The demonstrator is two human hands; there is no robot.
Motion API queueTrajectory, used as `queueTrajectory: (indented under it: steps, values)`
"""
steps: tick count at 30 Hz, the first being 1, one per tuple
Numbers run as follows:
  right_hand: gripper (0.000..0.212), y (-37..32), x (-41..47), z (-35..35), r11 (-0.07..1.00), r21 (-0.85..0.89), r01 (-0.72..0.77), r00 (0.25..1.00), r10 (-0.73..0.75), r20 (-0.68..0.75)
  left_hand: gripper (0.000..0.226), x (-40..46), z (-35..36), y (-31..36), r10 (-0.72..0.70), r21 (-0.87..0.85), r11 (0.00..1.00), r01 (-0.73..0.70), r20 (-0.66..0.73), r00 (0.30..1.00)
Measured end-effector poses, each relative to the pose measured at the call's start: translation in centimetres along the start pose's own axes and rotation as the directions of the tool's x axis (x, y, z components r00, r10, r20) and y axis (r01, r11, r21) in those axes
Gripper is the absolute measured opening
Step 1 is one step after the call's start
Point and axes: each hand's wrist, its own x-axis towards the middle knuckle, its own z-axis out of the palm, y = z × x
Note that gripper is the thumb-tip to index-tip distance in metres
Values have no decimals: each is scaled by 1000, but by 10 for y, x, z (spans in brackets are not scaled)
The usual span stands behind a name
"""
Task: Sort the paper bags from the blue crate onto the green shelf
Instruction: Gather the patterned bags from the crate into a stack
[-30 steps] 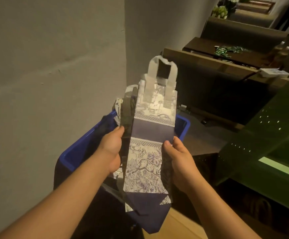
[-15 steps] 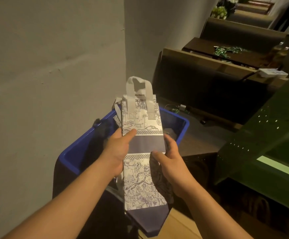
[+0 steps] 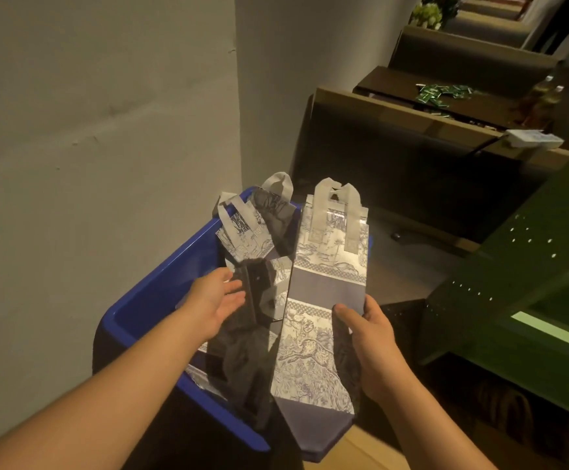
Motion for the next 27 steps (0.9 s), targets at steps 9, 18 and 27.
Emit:
queueTrajectory:
  steps: [9, 18, 27]
  values:
    - [34, 1, 8, -4, 999, 54, 1, 998, 2, -57, 63, 69, 16, 17, 109, 243, 967, -83, -96, 989]
    - [32, 17, 5, -18, 996, 81, -42, 996, 48, -74, 36, 124, 22, 32, 76, 324, 943, -71, -3, 997]
    - [33, 29, 3, -21, 984, 144, -104, 977, 128, -170, 27, 137, 28, 24, 41, 356, 934, -34, -14, 999]
